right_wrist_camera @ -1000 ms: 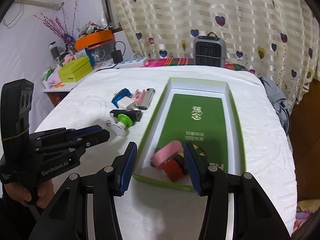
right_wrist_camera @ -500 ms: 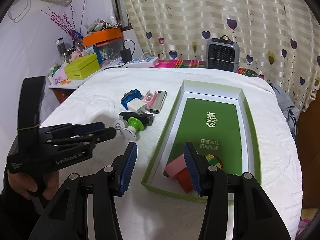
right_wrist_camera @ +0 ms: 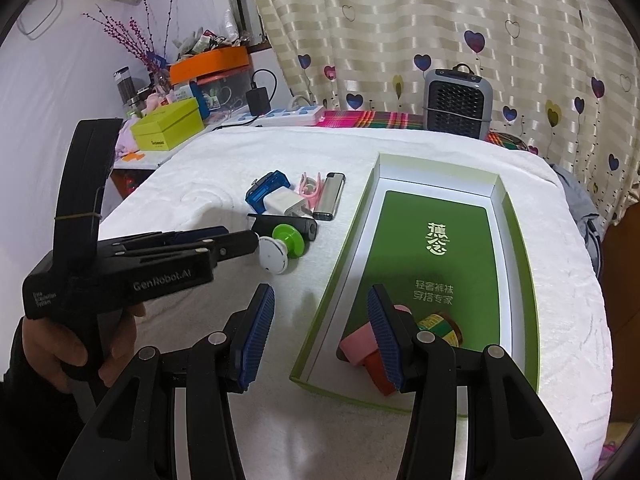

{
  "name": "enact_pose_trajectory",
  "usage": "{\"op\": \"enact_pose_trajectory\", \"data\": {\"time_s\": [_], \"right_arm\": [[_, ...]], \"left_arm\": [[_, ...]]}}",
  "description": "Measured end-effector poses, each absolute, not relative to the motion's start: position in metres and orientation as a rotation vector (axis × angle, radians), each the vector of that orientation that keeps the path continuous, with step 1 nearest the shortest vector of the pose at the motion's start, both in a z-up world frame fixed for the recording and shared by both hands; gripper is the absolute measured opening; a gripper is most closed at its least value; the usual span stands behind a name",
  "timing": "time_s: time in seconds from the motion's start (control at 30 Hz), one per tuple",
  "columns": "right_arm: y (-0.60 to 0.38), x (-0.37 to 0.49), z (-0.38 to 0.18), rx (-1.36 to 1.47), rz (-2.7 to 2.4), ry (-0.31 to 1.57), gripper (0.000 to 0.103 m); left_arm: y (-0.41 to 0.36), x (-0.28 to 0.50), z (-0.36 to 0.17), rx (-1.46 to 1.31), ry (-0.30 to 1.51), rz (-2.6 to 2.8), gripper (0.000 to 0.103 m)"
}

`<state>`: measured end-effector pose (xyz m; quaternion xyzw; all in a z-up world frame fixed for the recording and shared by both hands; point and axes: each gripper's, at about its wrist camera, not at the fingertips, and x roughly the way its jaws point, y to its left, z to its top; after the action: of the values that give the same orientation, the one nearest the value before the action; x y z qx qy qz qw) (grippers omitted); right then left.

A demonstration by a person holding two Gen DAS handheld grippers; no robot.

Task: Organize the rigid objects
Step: 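Move the left gripper to the white printed cap and close on it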

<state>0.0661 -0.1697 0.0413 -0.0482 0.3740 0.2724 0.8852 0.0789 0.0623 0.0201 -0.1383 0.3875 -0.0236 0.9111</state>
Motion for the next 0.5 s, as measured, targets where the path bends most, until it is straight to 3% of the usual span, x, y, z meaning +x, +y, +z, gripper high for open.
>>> {"op": "enact_pose_trajectory", "data": {"time_s": [0.33, 0.37, 0.43, 0.5], "right_arm": [[-0.162, 0.071, 0.04, -0.106, 0.571, 0.782, 0.05], [-0.161, 0.071, 0.04, -0.107, 0.573, 0.784, 0.05], [-0.158, 0.072, 0.039, -0.109, 0.573, 0.787, 0.05], [-0.156, 0.073, 0.039, -0.109, 0.578, 0.787, 0.05]], "left_arm": [[0.06, 0.093, 0.006, -0.277, 0.854, -0.046, 0.04], [0.059, 0.093, 0.004, -0.267, 0.853, -0.04, 0.039], [0.056, 0.093, 0.005, -0.233, 0.85, -0.027, 0.028], [0.057, 0.091, 0.005, -0.232, 0.846, -0.027, 0.028]]}}
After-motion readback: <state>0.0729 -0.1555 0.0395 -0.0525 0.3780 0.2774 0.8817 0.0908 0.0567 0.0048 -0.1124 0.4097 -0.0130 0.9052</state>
